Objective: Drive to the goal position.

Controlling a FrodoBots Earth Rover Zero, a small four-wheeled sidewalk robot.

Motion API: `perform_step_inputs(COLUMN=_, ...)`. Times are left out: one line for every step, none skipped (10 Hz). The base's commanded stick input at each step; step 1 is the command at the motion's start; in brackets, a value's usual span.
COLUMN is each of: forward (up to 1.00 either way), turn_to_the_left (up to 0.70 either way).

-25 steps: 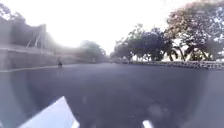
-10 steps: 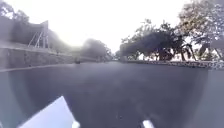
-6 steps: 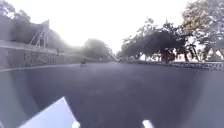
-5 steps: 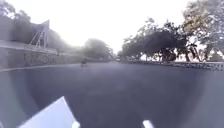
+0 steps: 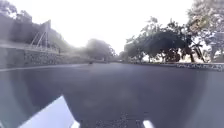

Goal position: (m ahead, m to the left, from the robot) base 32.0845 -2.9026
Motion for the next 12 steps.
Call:
perform_step_inputs(forward=0.85, turn_to_the_left=0.00)
perform_step_inputs(forward=0.85, turn_to_the_left=0.00)
perform_step_inputs(forward=0.85, turn_to_the_left=0.00)
perform_step_inputs(forward=0.85, turn_to_the_left=0.00)
perform_step_inputs(forward=0.85, turn_to_the_left=0.00)
perform_step_inputs(forward=0.85, turn_to_the_left=0.00)
perform_step_inputs(forward=0.85, turn_to_the_left=0.00)
perform_step_inputs(forward=0.85, turn_to_the_left=0.00)
perform_step_inputs(forward=0.85, turn_to_the_left=0.00)
perform_step_inputs(forward=0.85, turn_to_the_left=0.00)
perform_step_inputs(forward=0.85, turn_to_the_left=0.00)
perform_step_inputs(forward=0.85, turn_to_the_left=0.00)
